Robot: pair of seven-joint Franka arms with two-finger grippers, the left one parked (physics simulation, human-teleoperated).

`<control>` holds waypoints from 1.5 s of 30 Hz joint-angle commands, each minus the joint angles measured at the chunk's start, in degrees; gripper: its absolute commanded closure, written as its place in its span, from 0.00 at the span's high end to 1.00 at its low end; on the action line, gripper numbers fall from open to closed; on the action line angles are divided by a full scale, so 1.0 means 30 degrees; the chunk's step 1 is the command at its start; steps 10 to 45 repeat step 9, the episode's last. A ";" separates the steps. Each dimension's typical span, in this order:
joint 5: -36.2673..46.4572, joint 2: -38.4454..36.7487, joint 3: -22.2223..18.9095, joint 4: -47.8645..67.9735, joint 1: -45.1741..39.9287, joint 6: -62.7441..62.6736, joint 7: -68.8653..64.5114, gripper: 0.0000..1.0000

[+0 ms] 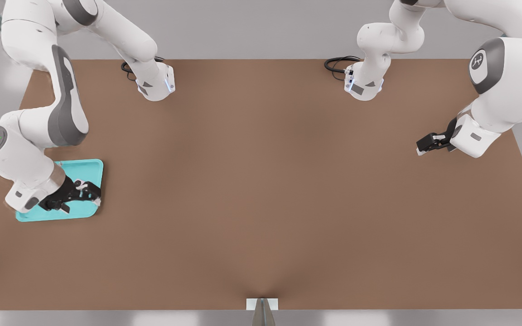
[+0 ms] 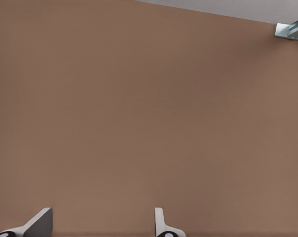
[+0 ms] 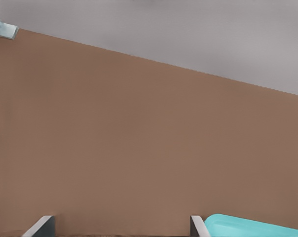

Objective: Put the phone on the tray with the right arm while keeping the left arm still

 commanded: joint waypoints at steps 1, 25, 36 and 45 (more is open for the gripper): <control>0.2457 -0.3003 -0.8267 -0.0132 0.7480 -0.5138 0.4304 1.00; 0.3373 -0.3620 -1.4785 -0.0543 1.2614 -0.6369 0.1959 1.00; 0.3373 -0.3620 -1.4785 -0.0543 1.2614 -0.6369 0.1959 1.00; 0.3373 -0.3620 -1.4785 -0.0543 1.2614 -0.6369 0.1959 1.00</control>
